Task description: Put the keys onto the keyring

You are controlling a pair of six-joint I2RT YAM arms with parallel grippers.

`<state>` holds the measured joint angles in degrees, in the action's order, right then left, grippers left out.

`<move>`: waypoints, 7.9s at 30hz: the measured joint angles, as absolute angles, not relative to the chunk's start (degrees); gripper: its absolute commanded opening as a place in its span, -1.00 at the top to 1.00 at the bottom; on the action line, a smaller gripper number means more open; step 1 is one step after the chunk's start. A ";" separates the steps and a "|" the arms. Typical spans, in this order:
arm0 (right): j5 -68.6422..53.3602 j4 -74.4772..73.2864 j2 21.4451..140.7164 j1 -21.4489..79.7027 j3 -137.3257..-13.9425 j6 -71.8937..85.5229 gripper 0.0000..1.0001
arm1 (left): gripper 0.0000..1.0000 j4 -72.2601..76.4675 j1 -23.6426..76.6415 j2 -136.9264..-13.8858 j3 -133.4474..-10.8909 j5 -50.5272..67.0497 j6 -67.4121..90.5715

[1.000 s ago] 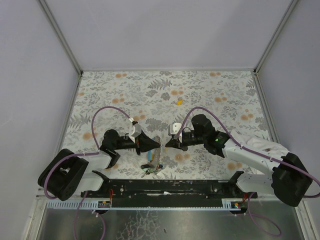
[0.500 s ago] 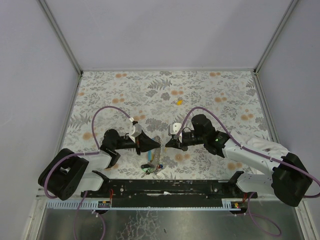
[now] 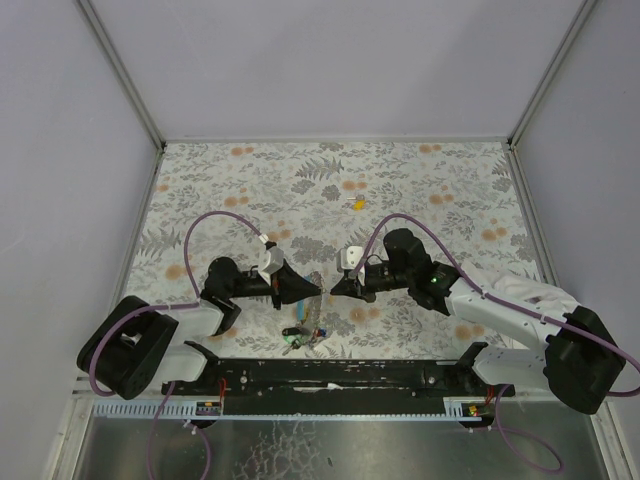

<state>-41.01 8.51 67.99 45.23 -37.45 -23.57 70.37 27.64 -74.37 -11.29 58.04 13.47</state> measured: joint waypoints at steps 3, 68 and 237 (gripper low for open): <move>-41.23 8.51 67.99 45.23 -37.45 -23.57 1.00 | 1.00 70.39 27.64 -74.37 -11.29 58.13 13.47; -41.28 10.13 67.68 45.39 -37.45 -21.19 1.00 | 1.00 69.84 28.40 -74.28 -11.55 58.11 13.41; -22.81 -5.78 66.72 50.92 -46.26 -26.52 1.00 | 0.36 58.98 31.20 -70.35 -16.80 46.61 24.23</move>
<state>-22.81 -5.78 66.72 50.92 -46.26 -26.52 58.98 31.20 -70.35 -16.80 46.61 24.23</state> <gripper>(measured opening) 0.011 0.336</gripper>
